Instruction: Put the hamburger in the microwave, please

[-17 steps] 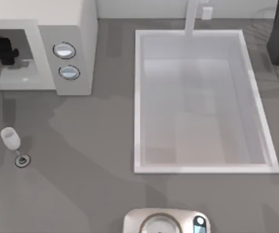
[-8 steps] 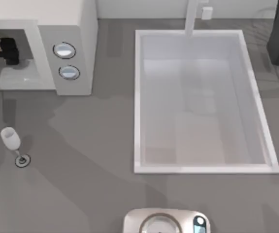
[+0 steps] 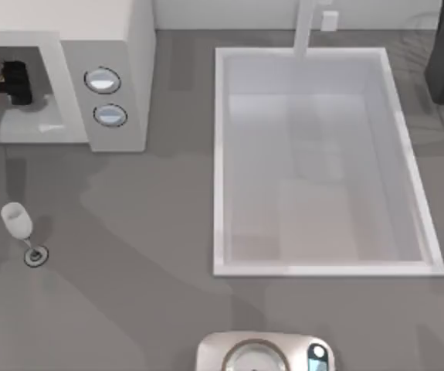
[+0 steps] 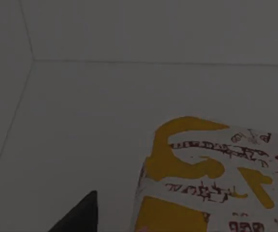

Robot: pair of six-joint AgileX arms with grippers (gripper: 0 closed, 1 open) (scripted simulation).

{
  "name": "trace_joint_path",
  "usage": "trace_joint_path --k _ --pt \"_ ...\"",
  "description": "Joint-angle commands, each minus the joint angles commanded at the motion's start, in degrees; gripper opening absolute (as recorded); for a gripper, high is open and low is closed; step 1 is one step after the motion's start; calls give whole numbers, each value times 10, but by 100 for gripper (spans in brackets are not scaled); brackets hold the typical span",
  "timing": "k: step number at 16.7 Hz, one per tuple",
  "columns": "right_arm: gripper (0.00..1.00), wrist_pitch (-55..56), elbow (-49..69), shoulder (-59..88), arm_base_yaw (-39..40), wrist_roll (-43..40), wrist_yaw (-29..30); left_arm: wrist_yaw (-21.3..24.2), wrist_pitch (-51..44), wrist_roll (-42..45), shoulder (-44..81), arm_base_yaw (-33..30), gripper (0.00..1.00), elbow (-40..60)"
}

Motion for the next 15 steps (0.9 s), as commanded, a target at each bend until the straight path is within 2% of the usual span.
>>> trace_joint_path --k 7,15 --pt "100 0 0 0 0 0 0 0 61 2 -102 -5 100 -138" --pt "100 0 0 0 0 0 0 19 136 15 -177 24 100 -270"
